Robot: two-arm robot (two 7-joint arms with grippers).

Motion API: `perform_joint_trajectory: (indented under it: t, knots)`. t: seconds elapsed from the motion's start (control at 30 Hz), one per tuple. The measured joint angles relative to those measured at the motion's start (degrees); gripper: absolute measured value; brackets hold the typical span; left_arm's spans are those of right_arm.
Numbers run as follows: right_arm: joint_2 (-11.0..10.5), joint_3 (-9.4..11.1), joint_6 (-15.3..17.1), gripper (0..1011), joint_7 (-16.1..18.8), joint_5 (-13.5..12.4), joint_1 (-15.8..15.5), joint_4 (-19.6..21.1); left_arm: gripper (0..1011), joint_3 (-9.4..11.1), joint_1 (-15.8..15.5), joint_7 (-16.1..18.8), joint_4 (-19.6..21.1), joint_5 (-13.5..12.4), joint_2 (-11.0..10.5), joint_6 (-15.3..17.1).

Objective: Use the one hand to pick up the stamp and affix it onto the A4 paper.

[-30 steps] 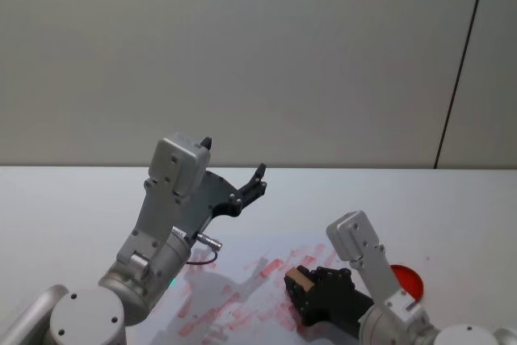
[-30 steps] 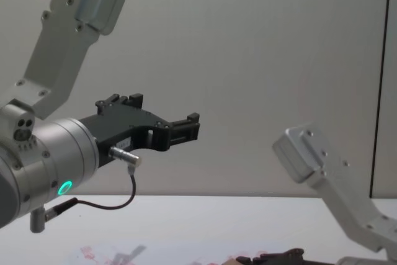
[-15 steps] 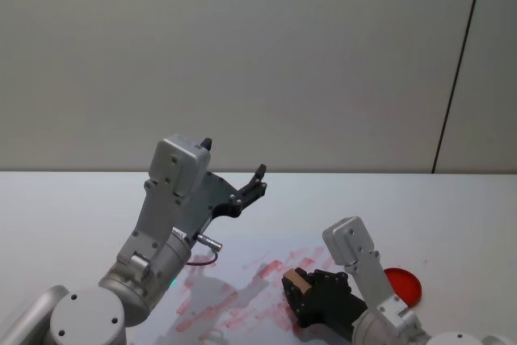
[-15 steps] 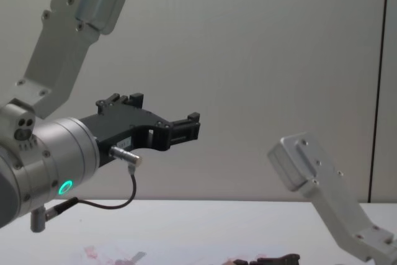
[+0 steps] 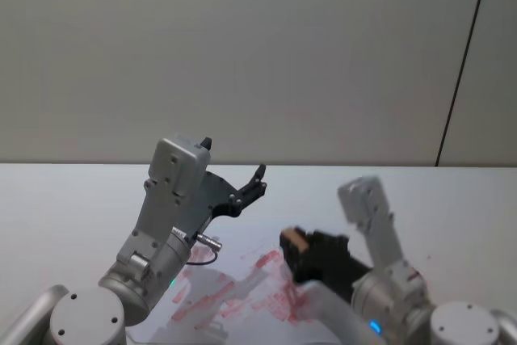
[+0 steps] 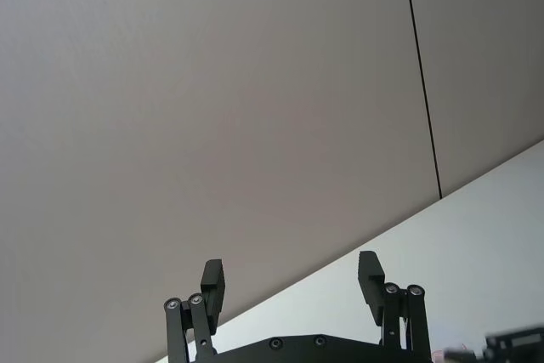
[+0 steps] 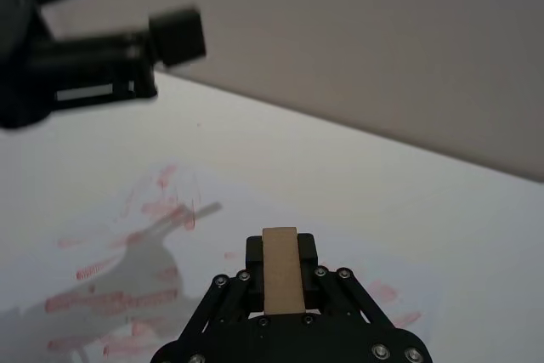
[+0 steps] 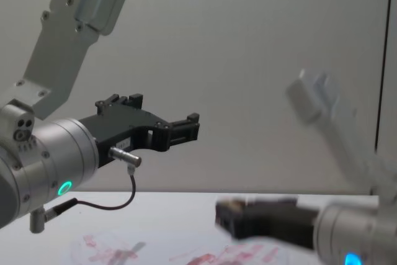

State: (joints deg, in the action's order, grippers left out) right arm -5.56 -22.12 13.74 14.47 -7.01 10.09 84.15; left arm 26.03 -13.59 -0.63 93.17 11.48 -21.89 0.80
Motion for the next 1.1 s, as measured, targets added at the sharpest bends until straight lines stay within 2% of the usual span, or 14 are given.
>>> perform_joint_trajectory:
  t: [0.17,0.37,0.4,0.57,0.77,1.1]
  knots:
    - [-0.8,1.7,1.1,219,-0.9,-2.9,0.4,3.6,1002,0.0,0.0,0.0,0.0,0.0,0.0,0.0]
    - [-3.4,4.4,2.9,219,-1.9,-6.1,0.0,8.2,1003,0.0,0.0,0.0,0.0,0.0,0.0,0.0]
    - [-3.4,4.4,2.9,219,-1.9,-6.1,0.0,8.2,1003,0.0,0.0,0.0,0.0,0.0,0.0,0.0]
    - [-6.4,6.6,4.1,219,-2.5,-7.0,-1.4,10.6,1002,0.0,0.0,0.0,0.0,0.0,0.0,0.0]
    - [-9.0,8.2,4.7,219,-2.7,-7.2,-3.0,11.7,1003,0.0,0.0,0.0,0.0,0.0,0.0,0.0]
    - [-11.5,9.3,5.5,219,-2.5,-6.7,-4.9,11.8,1002,0.0,0.0,0.0,0.0,0.0,0.0,0.0]
